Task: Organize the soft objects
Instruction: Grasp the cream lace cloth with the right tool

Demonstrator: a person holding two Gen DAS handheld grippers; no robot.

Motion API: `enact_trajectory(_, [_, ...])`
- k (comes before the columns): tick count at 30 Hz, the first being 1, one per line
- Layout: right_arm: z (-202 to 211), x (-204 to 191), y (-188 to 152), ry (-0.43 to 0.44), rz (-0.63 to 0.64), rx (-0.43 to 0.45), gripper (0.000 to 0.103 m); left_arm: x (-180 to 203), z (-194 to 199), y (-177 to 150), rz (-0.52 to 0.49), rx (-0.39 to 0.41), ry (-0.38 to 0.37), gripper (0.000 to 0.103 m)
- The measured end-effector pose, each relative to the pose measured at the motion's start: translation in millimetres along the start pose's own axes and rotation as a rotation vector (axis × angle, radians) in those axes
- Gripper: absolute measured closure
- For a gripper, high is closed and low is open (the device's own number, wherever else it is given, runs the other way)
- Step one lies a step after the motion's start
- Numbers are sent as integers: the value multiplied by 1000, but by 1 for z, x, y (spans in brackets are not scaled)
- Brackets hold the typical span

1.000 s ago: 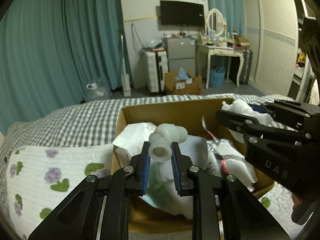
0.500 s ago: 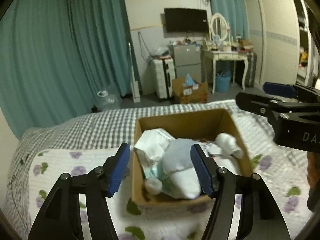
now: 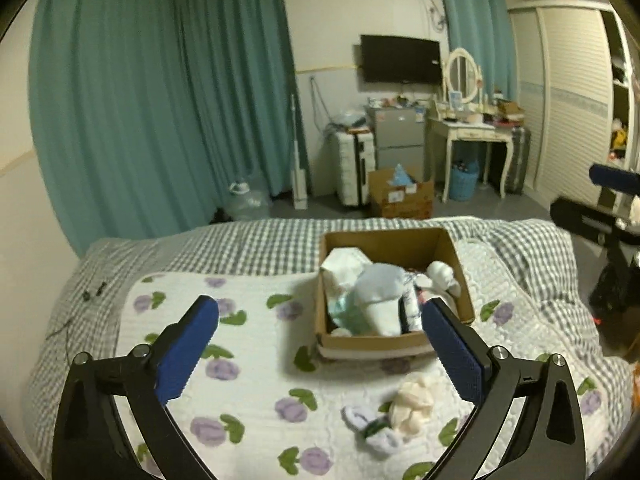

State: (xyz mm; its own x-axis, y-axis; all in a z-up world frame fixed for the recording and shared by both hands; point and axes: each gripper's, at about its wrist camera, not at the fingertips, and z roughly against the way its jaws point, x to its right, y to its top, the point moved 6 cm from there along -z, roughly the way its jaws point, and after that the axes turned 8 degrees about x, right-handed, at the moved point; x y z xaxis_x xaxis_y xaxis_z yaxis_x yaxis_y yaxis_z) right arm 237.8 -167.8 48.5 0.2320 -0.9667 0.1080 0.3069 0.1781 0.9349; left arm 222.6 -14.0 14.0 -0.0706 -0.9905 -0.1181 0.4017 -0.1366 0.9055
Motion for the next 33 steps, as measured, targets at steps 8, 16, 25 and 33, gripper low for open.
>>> enact_trajectory(8, [-40, -17, -73, 56, -65, -113, 0, 6, -40, -73, 27, -98, 26, 0])
enact_trajectory(16, [-106, -28, -182, 76, -124, -210, 0, 7, -101, -171, 54, -242, 49, 0])
enact_trajectory(25, [-130, -54, -237, 199, -117, -319, 4, -3, -102, -190, 90, -288, 64, 0])
enact_trajectory(33, [-149, -87, -265, 294, -71, -416, 36, 2, -100, -193, 65, -277, 69, 0])
